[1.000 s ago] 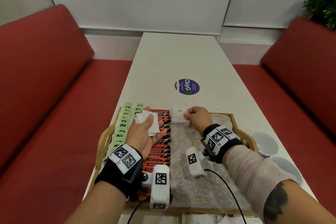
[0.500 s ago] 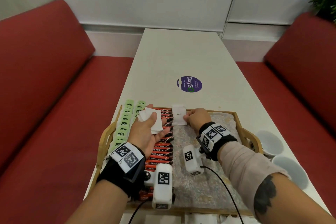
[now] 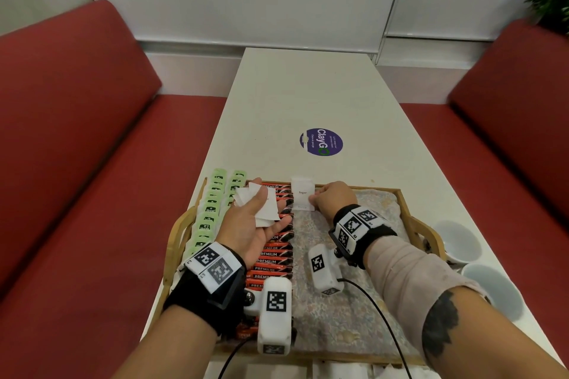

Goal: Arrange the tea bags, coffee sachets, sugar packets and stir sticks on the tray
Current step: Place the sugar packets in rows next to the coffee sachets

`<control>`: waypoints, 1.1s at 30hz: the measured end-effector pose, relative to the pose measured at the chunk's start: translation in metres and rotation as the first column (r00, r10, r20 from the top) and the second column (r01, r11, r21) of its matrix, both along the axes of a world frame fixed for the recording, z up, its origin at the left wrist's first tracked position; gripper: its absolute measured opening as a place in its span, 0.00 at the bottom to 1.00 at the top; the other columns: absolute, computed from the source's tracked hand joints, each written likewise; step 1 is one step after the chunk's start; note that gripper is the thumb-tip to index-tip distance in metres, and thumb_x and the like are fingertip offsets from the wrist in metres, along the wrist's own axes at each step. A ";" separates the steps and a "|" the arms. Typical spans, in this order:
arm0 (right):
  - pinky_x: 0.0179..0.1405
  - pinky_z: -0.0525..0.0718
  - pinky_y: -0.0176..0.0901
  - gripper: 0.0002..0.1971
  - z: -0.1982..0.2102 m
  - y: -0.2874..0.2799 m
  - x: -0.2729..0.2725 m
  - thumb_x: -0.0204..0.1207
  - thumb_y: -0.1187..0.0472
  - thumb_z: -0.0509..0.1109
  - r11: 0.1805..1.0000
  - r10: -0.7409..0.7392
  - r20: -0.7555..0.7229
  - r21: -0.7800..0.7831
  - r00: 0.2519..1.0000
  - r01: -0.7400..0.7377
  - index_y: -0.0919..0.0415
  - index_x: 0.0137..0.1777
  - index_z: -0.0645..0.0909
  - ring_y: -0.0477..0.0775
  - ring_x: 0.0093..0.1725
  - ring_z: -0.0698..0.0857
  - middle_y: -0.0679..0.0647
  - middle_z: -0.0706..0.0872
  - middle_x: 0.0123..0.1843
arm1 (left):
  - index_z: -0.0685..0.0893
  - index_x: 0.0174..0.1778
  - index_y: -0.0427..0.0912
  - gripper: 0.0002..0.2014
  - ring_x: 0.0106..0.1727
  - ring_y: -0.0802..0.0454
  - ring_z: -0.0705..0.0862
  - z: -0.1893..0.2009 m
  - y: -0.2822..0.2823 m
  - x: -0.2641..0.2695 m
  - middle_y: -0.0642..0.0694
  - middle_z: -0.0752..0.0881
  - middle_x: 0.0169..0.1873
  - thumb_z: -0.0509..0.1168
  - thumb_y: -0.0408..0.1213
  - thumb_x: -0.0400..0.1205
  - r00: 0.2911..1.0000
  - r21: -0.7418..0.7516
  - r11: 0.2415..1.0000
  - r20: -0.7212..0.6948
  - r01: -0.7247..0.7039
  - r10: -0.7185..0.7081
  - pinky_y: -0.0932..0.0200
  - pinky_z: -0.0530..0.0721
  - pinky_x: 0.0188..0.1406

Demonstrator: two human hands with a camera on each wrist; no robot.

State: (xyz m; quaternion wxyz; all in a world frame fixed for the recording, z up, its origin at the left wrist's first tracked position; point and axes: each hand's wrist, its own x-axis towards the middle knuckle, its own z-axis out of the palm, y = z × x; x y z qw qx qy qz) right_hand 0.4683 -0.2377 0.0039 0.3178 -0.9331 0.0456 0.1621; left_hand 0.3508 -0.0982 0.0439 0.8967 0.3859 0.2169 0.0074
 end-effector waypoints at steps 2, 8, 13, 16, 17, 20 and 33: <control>0.33 0.75 0.40 0.12 0.000 0.001 0.000 0.72 0.60 0.70 1.000 0.002 0.005 -0.007 1.000 -0.002 0.63 0.29 0.77 0.58 0.34 0.79 0.58 0.80 0.33 | 0.77 0.68 0.46 0.15 0.49 0.44 0.85 0.001 0.000 -0.001 0.37 0.82 0.55 0.59 0.32 0.85 1.000 -0.043 0.999 -0.007 0.010 -0.010 0.49 0.90 0.35; 0.33 0.76 0.41 0.11 -0.003 -0.001 0.004 0.72 0.60 0.71 1.000 0.006 0.025 0.011 1.000 -0.006 0.64 0.30 0.79 0.58 0.34 0.79 0.58 0.81 0.32 | 0.75 0.70 0.47 0.19 0.54 0.40 0.85 0.001 0.001 -0.004 0.35 0.82 0.61 0.52 0.29 0.85 1.000 -0.083 0.996 -0.012 0.023 -0.024 0.45 0.88 0.40; 0.39 0.82 0.44 0.11 -0.003 -0.005 0.003 0.73 0.58 0.71 1.000 0.020 0.062 0.009 0.998 -0.021 0.67 0.36 0.84 0.60 0.38 0.85 0.60 0.87 0.38 | 0.74 0.72 0.41 0.18 0.54 0.38 0.86 -0.001 0.000 -0.005 0.31 0.83 0.61 0.53 0.28 0.86 0.999 -0.052 0.998 -0.022 0.036 -0.037 0.44 0.89 0.36; 0.41 0.80 0.43 0.11 0.003 -0.006 -0.002 0.77 0.55 0.69 0.999 0.034 0.136 0.007 0.990 -0.036 0.63 0.38 0.83 0.58 0.43 0.85 0.55 0.86 0.40 | 0.76 0.69 0.39 0.16 0.51 0.39 0.86 0.001 0.000 -0.004 0.33 0.85 0.56 0.55 0.26 0.86 0.999 -0.024 0.999 -0.023 0.030 -0.031 0.43 0.89 0.35; 0.41 0.77 0.43 0.12 0.007 -0.006 -0.005 0.78 0.54 0.68 0.998 0.047 0.177 0.025 0.983 -0.052 0.59 0.36 0.80 0.56 0.42 0.83 0.53 0.84 0.39 | 0.77 0.67 0.41 0.16 0.52 0.39 0.86 0.001 0.000 -0.003 0.35 0.86 0.54 0.56 0.26 0.86 0.999 -0.015 1.000 -0.024 0.021 -0.021 0.43 0.89 0.35; 0.40 0.77 0.45 0.14 0.024 -0.003 -0.016 0.82 0.53 0.64 0.956 0.091 0.226 0.253 0.970 -0.148 0.60 0.39 0.82 0.51 0.35 0.80 0.52 0.85 0.37 | 0.77 0.68 0.44 0.18 0.54 0.39 0.85 0.003 0.000 -0.001 0.37 0.85 0.56 0.57 0.24 0.85 1.000 0.013 1.000 -0.023 0.005 -0.005 0.44 0.89 0.36; 0.20 0.67 0.33 0.13 0.043 -0.004 -0.035 0.76 0.61 0.73 0.782 0.199 0.077 0.589 0.977 -0.206 0.59 0.31 0.76 0.44 0.21 0.72 0.47 0.76 0.24 | 0.77 0.62 0.48 0.15 0.52 0.41 0.86 0.000 -0.004 -0.001 0.40 0.84 0.59 0.58 0.26 0.85 1.000 0.131 0.991 0.011 -0.004 0.002 0.48 0.89 0.38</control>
